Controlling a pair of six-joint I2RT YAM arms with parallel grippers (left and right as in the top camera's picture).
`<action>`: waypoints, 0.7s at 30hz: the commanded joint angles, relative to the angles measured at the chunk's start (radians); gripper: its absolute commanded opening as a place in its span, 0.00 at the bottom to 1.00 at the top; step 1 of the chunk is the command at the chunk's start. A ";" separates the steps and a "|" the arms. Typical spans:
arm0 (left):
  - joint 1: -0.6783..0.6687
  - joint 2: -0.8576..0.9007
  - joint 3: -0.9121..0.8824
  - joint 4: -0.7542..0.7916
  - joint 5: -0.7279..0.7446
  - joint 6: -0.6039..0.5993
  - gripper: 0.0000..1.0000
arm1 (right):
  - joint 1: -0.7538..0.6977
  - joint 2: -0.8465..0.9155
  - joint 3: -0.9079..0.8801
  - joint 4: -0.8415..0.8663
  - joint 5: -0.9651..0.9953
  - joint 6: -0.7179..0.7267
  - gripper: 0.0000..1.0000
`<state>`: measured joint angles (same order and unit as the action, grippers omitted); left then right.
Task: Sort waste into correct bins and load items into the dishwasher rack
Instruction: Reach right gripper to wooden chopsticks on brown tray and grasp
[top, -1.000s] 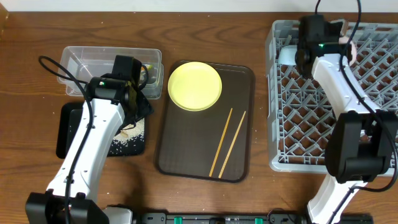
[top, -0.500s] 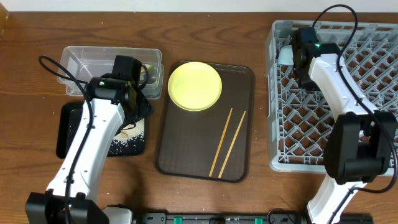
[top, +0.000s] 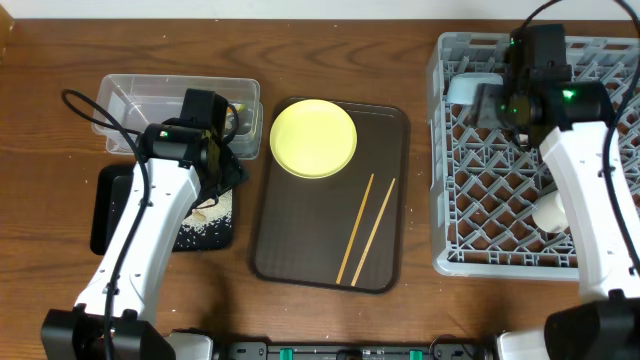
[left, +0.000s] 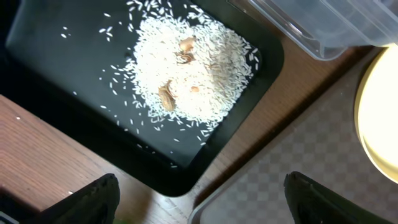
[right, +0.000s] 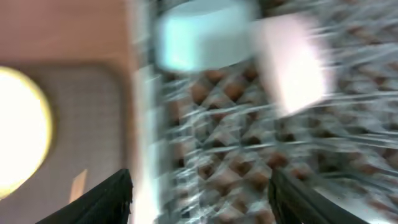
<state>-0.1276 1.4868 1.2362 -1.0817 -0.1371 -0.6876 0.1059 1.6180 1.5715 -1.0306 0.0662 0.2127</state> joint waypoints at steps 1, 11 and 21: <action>0.025 0.004 0.011 -0.006 -0.044 -0.005 0.88 | 0.064 0.022 -0.001 -0.043 -0.241 -0.063 0.69; 0.108 0.004 0.011 -0.001 -0.044 0.035 0.88 | 0.328 0.063 -0.083 -0.185 -0.239 0.012 0.69; 0.133 0.004 0.011 0.043 -0.043 0.066 0.88 | 0.531 0.078 -0.349 0.005 -0.243 0.216 0.63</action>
<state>-0.0002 1.4868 1.2362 -1.0412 -0.1646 -0.6395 0.5976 1.6917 1.2762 -1.0576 -0.1677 0.3523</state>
